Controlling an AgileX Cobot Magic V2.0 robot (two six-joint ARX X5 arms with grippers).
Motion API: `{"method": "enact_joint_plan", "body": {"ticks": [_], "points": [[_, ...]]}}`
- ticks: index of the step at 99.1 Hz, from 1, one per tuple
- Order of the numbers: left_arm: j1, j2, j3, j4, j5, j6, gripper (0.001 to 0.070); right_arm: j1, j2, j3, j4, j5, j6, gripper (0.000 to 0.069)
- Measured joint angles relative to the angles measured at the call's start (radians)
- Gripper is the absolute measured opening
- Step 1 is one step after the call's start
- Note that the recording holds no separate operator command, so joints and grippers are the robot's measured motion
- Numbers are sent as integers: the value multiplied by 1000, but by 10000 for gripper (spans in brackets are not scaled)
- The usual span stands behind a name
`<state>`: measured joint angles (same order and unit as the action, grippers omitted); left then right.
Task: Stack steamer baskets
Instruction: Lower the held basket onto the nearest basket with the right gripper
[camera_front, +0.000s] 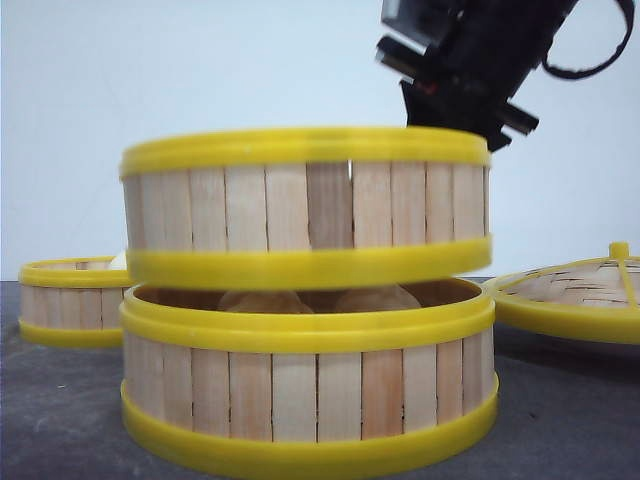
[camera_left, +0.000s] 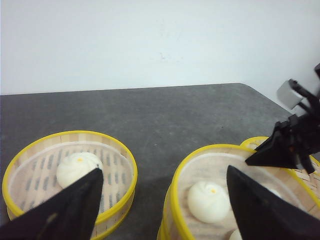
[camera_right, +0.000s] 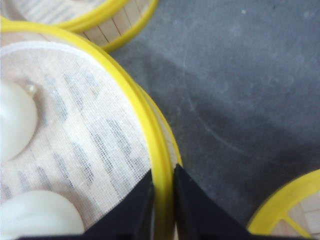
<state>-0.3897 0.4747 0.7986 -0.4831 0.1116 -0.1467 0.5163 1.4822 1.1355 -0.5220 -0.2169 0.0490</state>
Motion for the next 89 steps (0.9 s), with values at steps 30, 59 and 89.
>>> {"method": "enact_joint_plan", "body": {"ticks": [30, 59, 89], "points": [[0, 0, 0, -7, 0, 0, 480, 5, 22, -1, -5, -3, 5, 35], [0, 0, 0, -7, 0, 0, 480, 5, 22, -1, -44, -3, 8, 35], [0, 0, 0, -7, 0, 0, 480, 5, 22, -1, -71, -8, 0, 61]]}}
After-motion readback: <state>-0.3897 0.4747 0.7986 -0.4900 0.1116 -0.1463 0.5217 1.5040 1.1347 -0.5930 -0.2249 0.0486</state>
